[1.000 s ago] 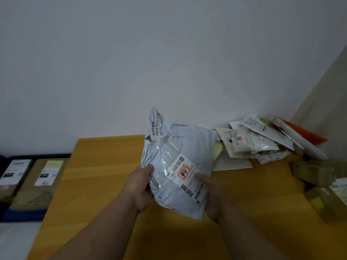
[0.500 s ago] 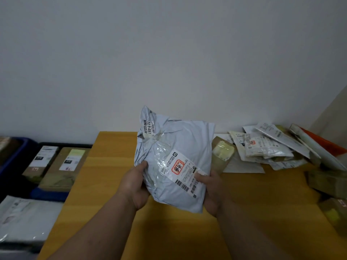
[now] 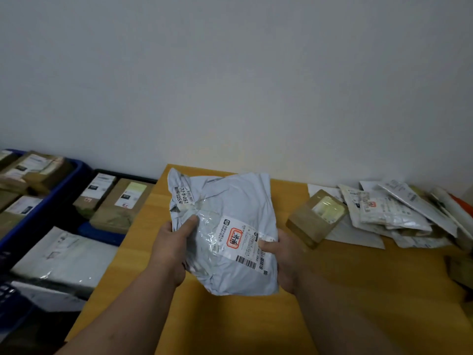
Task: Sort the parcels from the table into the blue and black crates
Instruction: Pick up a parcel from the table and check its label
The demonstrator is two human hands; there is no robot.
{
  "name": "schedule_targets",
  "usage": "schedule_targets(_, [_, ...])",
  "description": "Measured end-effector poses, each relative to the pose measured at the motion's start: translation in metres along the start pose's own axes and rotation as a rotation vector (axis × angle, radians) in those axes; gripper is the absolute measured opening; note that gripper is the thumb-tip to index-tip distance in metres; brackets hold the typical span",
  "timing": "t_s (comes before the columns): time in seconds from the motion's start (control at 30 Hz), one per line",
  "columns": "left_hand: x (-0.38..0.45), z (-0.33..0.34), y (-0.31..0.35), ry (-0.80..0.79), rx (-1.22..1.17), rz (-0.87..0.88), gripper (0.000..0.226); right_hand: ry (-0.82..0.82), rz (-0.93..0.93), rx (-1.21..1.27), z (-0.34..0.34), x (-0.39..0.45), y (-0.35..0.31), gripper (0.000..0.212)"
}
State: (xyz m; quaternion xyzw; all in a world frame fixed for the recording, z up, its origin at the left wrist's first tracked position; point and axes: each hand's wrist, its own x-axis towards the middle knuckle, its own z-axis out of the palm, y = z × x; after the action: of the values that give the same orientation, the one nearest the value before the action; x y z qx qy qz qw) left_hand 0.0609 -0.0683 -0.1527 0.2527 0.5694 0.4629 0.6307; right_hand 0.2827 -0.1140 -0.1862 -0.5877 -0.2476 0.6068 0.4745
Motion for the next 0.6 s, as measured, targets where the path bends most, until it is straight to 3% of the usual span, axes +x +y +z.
schedule_targets(0.07, [0.007,-0.023,0.007,0.028,-0.036,-0.012,0.026,-0.072,0.007,-0.036,0.023,0.003,-0.007,0.042])
schedule_targets(0.2, [0.028,-0.077,0.021,0.077,-0.162,-0.031,0.029,-0.039,-0.055,-0.047,0.083,0.007,-0.015,0.030])
schedule_targets(0.37, [0.050,-0.154,0.058,0.159,-0.327,-0.022,0.026,0.112,-0.059,0.070,0.174,0.020,0.003,0.025])
schedule_targets(0.47, [0.061,-0.208,0.083,0.187,-0.403,-0.042,0.026,0.188,0.016,0.166,0.234,0.028,0.026,0.036])
schedule_targets(0.6, [0.074,-0.271,0.096,0.252,-0.447,-0.106,0.026,-0.064,0.169,0.286,0.318,0.020,0.061,0.044])
